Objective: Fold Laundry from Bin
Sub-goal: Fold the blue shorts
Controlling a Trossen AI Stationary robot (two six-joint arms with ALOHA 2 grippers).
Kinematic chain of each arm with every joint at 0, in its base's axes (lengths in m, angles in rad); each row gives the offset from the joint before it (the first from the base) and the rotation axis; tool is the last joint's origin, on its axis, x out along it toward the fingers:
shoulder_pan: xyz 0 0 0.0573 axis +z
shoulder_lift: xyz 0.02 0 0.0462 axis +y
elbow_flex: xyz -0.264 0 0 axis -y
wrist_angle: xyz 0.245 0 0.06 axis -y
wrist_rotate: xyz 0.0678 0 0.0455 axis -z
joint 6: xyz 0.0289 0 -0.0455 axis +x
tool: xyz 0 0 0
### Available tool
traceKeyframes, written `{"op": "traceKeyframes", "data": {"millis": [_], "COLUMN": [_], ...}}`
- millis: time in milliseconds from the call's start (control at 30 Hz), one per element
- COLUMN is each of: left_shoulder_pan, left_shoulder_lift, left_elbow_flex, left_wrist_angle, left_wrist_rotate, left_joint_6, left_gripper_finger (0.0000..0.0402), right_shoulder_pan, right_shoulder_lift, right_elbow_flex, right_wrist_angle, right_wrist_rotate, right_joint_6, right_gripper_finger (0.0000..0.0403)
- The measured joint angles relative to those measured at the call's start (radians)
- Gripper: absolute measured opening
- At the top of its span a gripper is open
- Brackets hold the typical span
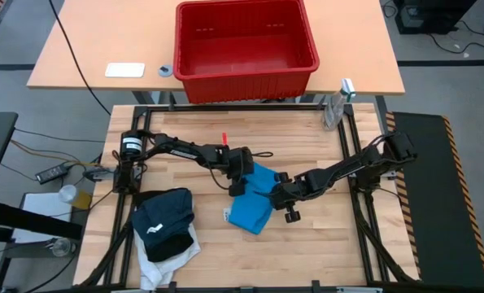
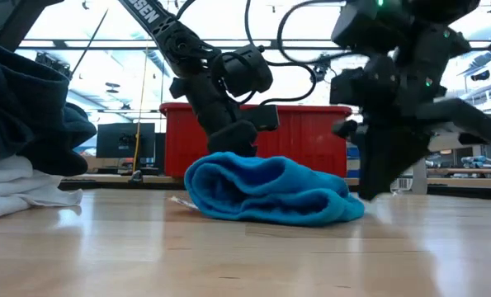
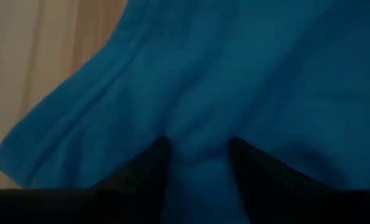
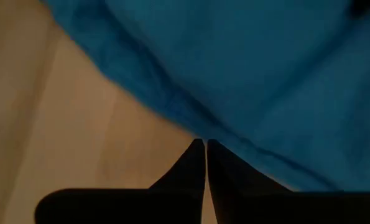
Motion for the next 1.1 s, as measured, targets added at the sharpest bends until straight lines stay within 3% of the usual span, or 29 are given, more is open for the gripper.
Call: {"op": "traceKeyframes", "data": {"millis": [233, 500, 633, 867, 1100], "left_shoulder_pan": [0.000, 0.006, 0.006, -0.007, -0.152], "left_shoulder_lift": [-0.009, -0.042, -0.079, -0.195, -0.260], "left_elbow_flex": [-0.002, -0.006, -0.009, -0.006, -0.005], "left_wrist_angle": [-0.015, -0.043, -0.077, -0.046, -0.261], "left_wrist_rotate": [0.008, 0.014, 0.038, 0.023, 0.069], "left_joint_6": [-0.006, -0.027, -0.045, -0.022, 0.194], "left_gripper_finger": [0.0180, 0.0180, 0.0180, 0.0180, 0.0180], "right_shoulder_pan": [0.000, 0.001, 0.041, 0.172, 0.233], "right_shoulder_lift": [0.012, -0.115, -0.165, -0.184, -0.071], "right_elbow_flex": [0.000, 0.000, -0.025, -0.138, -0.105], "right_wrist_angle": [0.007, -0.054, 0.034, 0.306, 0.410], "right_wrist_rotate": [-0.039, -0.018, 0.023, 0.196, 0.244], "right_joint_6": [0.126, 0.233, 0.235, 0.360, 0.371], "right_gripper_finger": [0.0053, 0.0179, 0.0227, 0.0235, 0.0218]}}
